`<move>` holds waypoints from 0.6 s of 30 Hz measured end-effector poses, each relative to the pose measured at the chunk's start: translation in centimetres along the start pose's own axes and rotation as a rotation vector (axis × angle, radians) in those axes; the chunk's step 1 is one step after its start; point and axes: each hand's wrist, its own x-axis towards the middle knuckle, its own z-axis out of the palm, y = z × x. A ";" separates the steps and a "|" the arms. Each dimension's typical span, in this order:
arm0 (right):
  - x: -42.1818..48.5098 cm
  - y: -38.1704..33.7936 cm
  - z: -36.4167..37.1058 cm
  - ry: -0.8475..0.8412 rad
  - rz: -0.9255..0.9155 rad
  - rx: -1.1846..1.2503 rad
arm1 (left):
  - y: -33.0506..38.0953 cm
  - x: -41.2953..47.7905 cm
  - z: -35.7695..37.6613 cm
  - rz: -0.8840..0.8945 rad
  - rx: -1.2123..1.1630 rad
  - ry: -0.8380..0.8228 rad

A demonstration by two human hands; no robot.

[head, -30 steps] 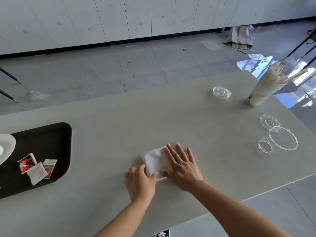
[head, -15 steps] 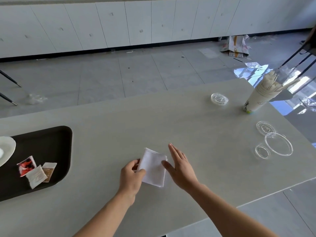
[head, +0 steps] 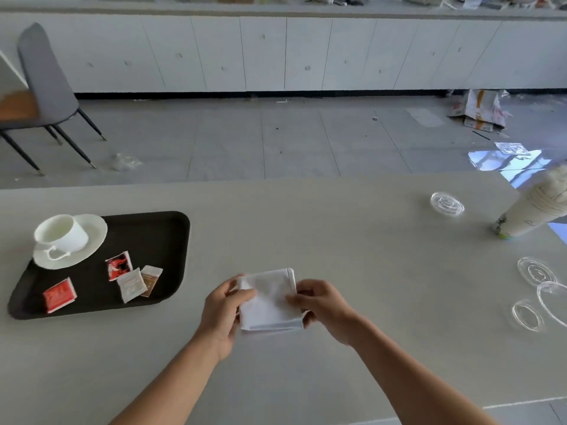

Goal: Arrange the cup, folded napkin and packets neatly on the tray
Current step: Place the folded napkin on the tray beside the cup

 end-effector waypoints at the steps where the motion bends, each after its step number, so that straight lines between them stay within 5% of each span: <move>1: 0.3 -0.3 0.9 0.030 -0.008 0.023 | -0.1 -0.4 -0.7 -0.021 -0.022 -0.060; 5: 1.8 -1.3 4.1 0.094 -0.010 0.006 | -0.5 -1.4 -3.8 -0.071 -0.078 -0.118; 18: 6.8 -5.3 14.0 0.008 0.017 -0.050 | 4.3 -1.1 -13.0 0.167 0.027 0.174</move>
